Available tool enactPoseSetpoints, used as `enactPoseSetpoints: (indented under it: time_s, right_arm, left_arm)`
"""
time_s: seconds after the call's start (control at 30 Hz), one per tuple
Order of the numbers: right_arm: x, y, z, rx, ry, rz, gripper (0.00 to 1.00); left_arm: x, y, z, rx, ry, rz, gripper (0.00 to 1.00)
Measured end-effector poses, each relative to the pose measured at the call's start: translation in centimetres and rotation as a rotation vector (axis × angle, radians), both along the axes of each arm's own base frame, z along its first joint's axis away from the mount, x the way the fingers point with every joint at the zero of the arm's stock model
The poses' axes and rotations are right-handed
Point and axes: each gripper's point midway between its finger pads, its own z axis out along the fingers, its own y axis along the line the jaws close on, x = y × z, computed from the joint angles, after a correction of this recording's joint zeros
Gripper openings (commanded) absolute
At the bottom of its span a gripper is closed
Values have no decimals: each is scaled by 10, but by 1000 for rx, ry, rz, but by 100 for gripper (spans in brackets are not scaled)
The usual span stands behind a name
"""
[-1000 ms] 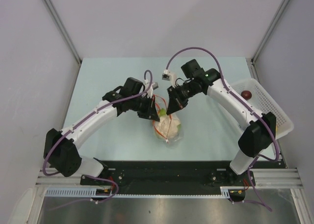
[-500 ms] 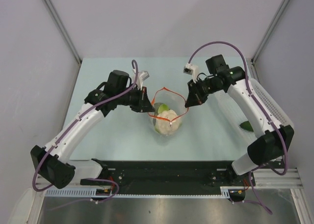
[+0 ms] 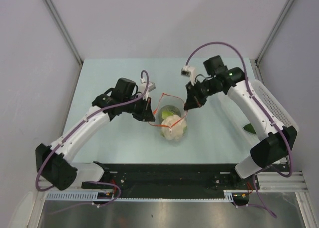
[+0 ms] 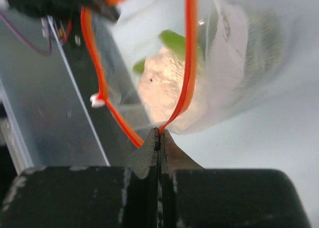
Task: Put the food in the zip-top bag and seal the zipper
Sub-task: Adjust the zipper food storage bag at the center of the board, then pick up the fake fruit from the bin.
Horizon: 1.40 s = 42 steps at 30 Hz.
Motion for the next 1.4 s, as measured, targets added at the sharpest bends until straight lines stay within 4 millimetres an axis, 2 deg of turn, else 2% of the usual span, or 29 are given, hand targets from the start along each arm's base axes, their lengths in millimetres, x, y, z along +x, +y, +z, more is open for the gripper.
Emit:
enactPoseSetpoints:
  time_s: [0.03,0.1,0.13,0.2,0.27,0.3,0.33,0.37,0.43,0.47,0.53,0.57,0.67,0.7,0.77,0.9,0.97,1.03,1.1,1.17,1.23,1.33,1.4]
  right_arm:
    - [12,0,15,33,-23,-35,0]
    - [32,0,49,98,-108,-80,0]
    - [36,0,61,122,-148,-88,0]
    - [30,2,67,140,-186,-68,0]
    - [18,3,54,120,-156,-40,0]
    - [12,4,42,99,-124,-23,0]
    - [9,4,22,61,-68,-11,0]
    - [8,5,16,49,-54,-6,0]
    - [10,3,-8,-4,0,-1,0]
    - [11,2,-17,-24,20,0,3]
    - [12,0,-23,-41,36,-2,13]
    - [12,-1,-22,-42,37,-5,41]
    - [18,-6,-15,-31,30,-33,82]
    - [21,-9,-12,-29,25,-50,87]
    - [35,-22,-4,-19,1,-102,89]
    - [69,-70,18,-17,-75,-272,89]
    - [82,-105,23,-37,-109,-371,89]
    - [93,-152,20,-91,-138,-490,88]
    - [95,-203,5,-185,-140,-608,90]
    - [89,-247,-18,-289,-106,-701,90]
    - [83,-283,-37,-371,-66,-775,90]
    - [88,-324,-57,-472,-56,-833,88]
    - [98,-341,-69,-535,-73,-833,87]
  left_arm:
    - [1,0,8,-19,-30,0,0]
    - [0,-1,37,-80,-133,-2,0]
    - [-2,-1,51,-107,-177,-5,0]
    - [-3,-2,64,-129,-218,-14,0]
    - [-2,-3,63,-125,-213,-21,0]
    - [-2,-4,57,-114,-194,-21,0]
    - [0,-5,51,-102,-175,-20,0]
    - [2,-6,39,-81,-145,-18,0]
    - [2,-5,23,-46,-105,-13,0]
    - [1,-3,18,-32,-92,-10,0]
    - [-2,-2,15,-22,-83,-12,0]
    - [-2,-3,15,-22,-83,-13,0]
    - [-2,-3,15,-22,-82,-12,0]
    - [-2,-3,15,-23,-82,-11,0]
    - [-3,-3,16,-25,-79,-8,0]
    - [-2,-2,16,-34,-61,3,0]
    - [1,-3,16,-44,-41,14,0]
    - [7,-2,14,-49,-20,33,0]
    - [12,-1,12,-52,1,48,0]
    - [17,-1,10,-53,17,59,0]
    - [19,-2,10,-58,28,67,0]
    - [21,-3,11,-69,40,68,0]
    - [23,-4,11,-71,45,70,0]
